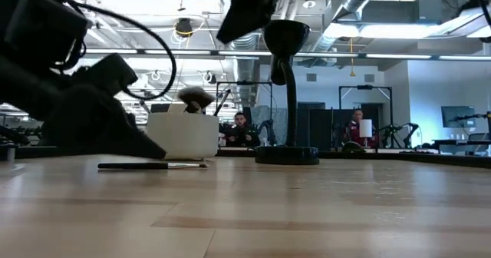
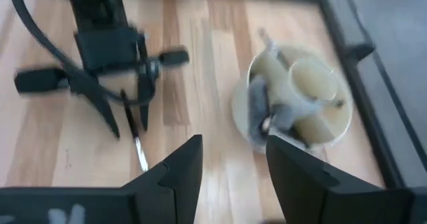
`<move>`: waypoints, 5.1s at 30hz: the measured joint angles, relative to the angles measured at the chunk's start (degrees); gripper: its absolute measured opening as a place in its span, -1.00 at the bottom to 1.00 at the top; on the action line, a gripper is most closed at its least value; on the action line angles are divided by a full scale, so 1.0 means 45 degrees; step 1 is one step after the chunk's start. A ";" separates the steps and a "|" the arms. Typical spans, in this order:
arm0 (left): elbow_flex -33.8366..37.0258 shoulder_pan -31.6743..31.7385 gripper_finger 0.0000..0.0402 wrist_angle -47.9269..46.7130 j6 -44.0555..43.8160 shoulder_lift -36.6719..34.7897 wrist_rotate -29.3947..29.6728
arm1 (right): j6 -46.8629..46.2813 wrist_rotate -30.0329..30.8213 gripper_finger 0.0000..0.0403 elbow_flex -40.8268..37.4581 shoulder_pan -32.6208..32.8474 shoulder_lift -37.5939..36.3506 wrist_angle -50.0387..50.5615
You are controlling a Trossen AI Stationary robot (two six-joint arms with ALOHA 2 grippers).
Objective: Put items in baskets/containers
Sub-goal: Put the foundation brush into the organizer
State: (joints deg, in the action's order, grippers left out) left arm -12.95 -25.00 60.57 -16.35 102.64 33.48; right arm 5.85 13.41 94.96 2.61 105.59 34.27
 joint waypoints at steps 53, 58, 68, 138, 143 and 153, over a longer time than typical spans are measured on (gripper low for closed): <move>-0.0025 0.0148 -0.90 0.0346 0.2956 -0.4616 -0.0201 | -0.3633 -0.5033 -0.41 -1.0014 -0.0112 0.1824 -2.1067; -0.0025 0.0151 -0.90 0.0233 0.2960 -0.4616 -0.0163 | -0.3570 -0.5030 -0.41 -1.0012 -0.0015 0.1596 -2.1095; -0.0025 0.0149 -0.90 0.0261 0.2960 -0.4616 -0.0153 | -0.3633 -0.4994 -0.53 -1.0021 -0.0024 0.1590 -2.0838; -0.0030 0.0149 -0.43 0.0249 0.6254 -1.1168 0.0789 | -0.0016 -0.0812 -0.88 0.1994 -0.2752 0.4127 -0.4629; -0.0030 0.0151 -0.42 0.0254 0.6254 -1.1168 0.0789 | 0.0529 -0.1379 -0.71 0.2034 -0.2965 0.4130 -0.4446; -0.0030 0.0151 -0.42 0.0249 0.6254 -1.1168 0.0789 | 0.0821 -0.1659 -0.54 0.2034 -0.3026 0.4130 -0.4475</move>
State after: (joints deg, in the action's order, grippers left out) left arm -13.08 -24.32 61.69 11.79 52.38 37.04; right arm 9.54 5.95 104.12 -11.00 124.18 14.14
